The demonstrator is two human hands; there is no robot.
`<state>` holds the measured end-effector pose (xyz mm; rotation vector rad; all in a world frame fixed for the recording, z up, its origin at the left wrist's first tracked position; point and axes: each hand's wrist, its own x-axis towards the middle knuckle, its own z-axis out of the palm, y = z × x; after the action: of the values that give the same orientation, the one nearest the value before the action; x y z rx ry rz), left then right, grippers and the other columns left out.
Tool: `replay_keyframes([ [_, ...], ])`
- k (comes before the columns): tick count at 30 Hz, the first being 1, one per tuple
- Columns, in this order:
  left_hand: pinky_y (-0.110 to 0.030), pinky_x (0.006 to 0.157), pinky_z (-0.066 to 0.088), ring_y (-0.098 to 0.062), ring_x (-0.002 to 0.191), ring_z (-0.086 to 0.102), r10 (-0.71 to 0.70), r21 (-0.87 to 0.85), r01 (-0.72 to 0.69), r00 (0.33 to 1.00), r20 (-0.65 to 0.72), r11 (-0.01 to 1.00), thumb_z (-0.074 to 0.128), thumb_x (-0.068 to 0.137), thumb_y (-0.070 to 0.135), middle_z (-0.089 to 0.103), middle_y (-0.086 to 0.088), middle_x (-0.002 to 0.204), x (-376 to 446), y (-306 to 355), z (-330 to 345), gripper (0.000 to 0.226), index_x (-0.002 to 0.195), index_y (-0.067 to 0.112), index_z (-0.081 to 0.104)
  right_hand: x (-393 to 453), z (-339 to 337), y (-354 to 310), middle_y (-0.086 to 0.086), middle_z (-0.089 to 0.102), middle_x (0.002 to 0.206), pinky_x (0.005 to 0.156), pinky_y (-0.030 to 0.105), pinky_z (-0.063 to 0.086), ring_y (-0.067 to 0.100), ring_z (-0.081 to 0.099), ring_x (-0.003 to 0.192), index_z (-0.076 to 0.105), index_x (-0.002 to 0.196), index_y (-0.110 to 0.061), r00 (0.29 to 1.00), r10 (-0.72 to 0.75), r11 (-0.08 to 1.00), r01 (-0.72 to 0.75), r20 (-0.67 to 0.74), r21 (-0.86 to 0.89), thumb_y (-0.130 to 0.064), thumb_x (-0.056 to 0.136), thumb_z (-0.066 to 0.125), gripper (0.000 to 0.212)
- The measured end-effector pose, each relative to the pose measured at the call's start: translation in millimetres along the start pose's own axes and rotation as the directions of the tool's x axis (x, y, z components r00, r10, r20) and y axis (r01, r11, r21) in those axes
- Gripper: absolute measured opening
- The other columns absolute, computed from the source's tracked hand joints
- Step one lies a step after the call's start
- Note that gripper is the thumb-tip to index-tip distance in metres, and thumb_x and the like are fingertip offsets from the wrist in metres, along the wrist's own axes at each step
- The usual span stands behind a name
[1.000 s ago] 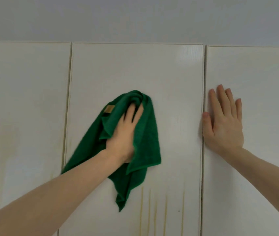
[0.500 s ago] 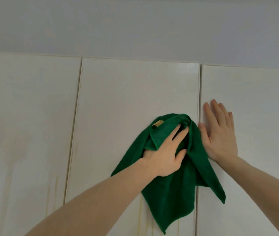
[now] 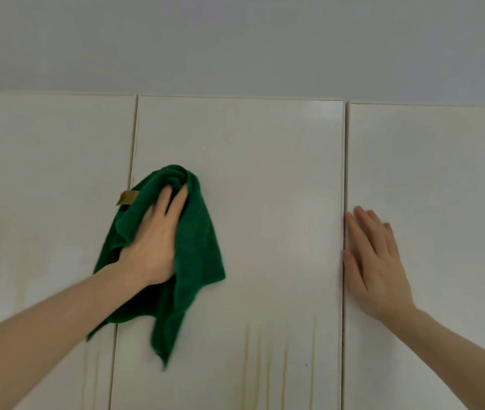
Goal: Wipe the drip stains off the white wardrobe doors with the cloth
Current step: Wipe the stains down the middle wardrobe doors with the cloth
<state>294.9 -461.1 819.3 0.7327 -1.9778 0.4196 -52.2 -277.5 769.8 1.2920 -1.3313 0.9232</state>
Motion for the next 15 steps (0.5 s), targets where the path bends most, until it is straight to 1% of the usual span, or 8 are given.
replay_keyframes([
  [1, -0.052, 0.106, 0.04, -0.037, 0.125, 0.041, -0.01, 0.044, 0.01, 1.0, 0.013, 0.999, 0.078, 0.075, 0.041, 0.02, -0.011, 0.154, -5, -8, 2, 0.112, 0.16, 0.016, 0.01, 0, 3, 1, 0.01, 0.025, 0.168, 0.129, 0.047, 0.006, 0.026, 0.015, 0.158, 0.031, 0.16, -0.007, 1.0, -0.008, 1.0, 0.008, -0.021, -0.004, -0.022, 0.103, 0.039, 0.059],
  [3, -0.053, 0.1, 0.046, -0.036, 0.119, 0.045, -0.007, 0.082, 0.006, 1.0, 0.006, 0.997, 0.08, 0.071, 0.041, 0.027, -0.015, 0.149, -15, -20, 10, 0.116, 0.16, 0.012, 0.012, 0, 9, 1, 0.011, 0.026, 0.167, 0.129, 0.051, 0.009, 0.027, 0.017, 0.158, 0.033, 0.159, -0.005, 0.998, -0.004, 1.0, 0.003, -0.063, -0.012, -0.02, 0.102, 0.04, 0.059],
  [5, -0.053, 0.099, 0.048, -0.036, 0.12, 0.045, 0.004, 0.131, -0.006, 1.0, 0.014, 0.991, 0.075, 0.07, 0.048, 0.03, -0.018, 0.146, -25, -24, 24, 0.117, 0.16, 0.01, 0.011, 1, 11, 2, 0.012, 0.028, 0.167, 0.128, 0.052, 0.011, 0.028, 0.019, 0.157, 0.034, 0.158, -0.004, 0.997, -0.014, 1.0, 0.013, -0.081, -0.014, -0.02, 0.102, 0.041, 0.059],
  [7, -0.052, 0.101, 0.048, -0.037, 0.123, 0.043, -0.013, 0.165, 0.009, 1.0, 0.019, 0.986, 0.076, 0.067, 0.052, 0.03, -0.019, 0.147, -30, -20, 38, 0.122, 0.159, 0.008, 0.01, 1, 12, 2, 0.013, 0.029, 0.166, 0.128, 0.053, 0.012, 0.028, 0.019, 0.157, 0.035, 0.157, -0.004, 0.995, -0.024, 1.0, 0.023, -0.093, -0.014, -0.02, 0.102, 0.041, 0.058],
  [10, -0.051, 0.095, 0.051, -0.04, 0.127, 0.041, -0.034, 0.133, 0.034, 0.999, -0.003, 0.991, 0.084, 0.061, 0.052, 0.03, -0.022, 0.149, -35, -1, 55, 0.13, 0.158, 0.008, 0.01, 0, 13, 3, 0.013, 0.029, 0.166, 0.128, 0.053, 0.011, 0.029, 0.019, 0.157, 0.035, 0.158, -0.004, 0.995, -0.019, 1.0, 0.018, -0.093, -0.01, -0.02, 0.102, 0.041, 0.058],
  [12, -0.048, 0.091, 0.053, -0.038, 0.128, 0.04, -0.016, 0.106, 0.017, 1.0, -0.012, 0.994, 0.083, 0.061, 0.055, 0.027, -0.02, 0.151, -37, 20, 62, 0.131, 0.158, 0.011, 0.007, 0, 14, 2, 0.014, 0.029, 0.166, 0.128, 0.052, 0.011, 0.029, 0.018, 0.157, 0.034, 0.158, -0.004, 0.995, -0.02, 1.0, 0.019, -0.099, -0.009, -0.019, 0.102, 0.042, 0.058],
  [13, -0.047, 0.093, 0.052, -0.036, 0.129, 0.039, 0.002, 0.097, -0.002, 1.0, -0.001, 0.995, 0.08, 0.062, 0.057, 0.025, -0.017, 0.152, -39, 31, 66, 0.13, 0.158, 0.013, 0.004, 0, 14, 2, 0.014, 0.029, 0.166, 0.128, 0.052, 0.011, 0.029, 0.019, 0.157, 0.034, 0.158, -0.004, 0.995, -0.022, 1.0, 0.022, -0.099, -0.009, -0.018, 0.102, 0.042, 0.058],
  [15, -0.048, 0.106, 0.043, -0.033, 0.136, 0.034, 0.059, 0.08, -0.062, 0.998, 0.039, 0.995, 0.071, 0.069, 0.063, 0.016, -0.012, 0.155, -43, 58, 76, 0.126, 0.159, 0.018, -0.004, -1, 14, 3, 0.015, 0.029, 0.166, 0.128, 0.054, 0.012, 0.03, 0.019, 0.157, 0.034, 0.158, -0.003, 0.995, -0.026, 1.0, 0.025, -0.1, -0.012, -0.017, 0.102, 0.043, 0.058],
])
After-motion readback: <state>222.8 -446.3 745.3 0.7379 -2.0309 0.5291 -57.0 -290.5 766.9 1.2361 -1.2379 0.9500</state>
